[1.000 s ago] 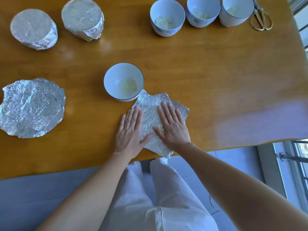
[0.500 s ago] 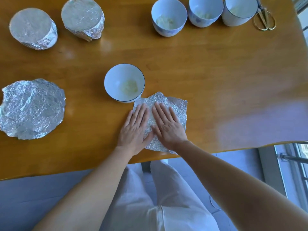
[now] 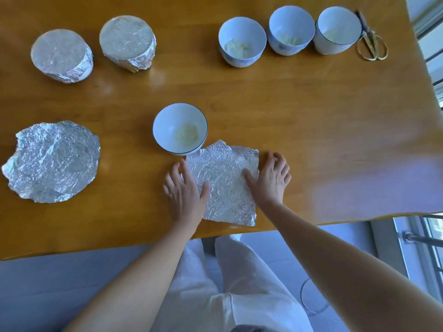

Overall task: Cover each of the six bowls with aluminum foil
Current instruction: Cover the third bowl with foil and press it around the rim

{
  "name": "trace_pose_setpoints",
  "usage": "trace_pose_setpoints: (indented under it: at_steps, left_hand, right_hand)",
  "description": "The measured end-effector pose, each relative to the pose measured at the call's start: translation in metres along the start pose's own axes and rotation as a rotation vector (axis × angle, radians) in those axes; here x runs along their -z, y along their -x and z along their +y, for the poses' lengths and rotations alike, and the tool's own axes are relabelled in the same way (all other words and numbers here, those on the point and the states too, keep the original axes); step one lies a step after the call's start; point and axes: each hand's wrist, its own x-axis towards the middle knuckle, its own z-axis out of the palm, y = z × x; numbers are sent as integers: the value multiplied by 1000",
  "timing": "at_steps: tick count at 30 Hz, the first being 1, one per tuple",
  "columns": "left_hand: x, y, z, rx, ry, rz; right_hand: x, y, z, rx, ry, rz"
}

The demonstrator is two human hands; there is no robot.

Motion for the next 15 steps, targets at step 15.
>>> trace_pose_setpoints:
  at_steps: [15]
  left_hand:
    - [2,-12,47,135,777,-49]
  right_hand:
    - [57,-29,43,-208,-796,-92]
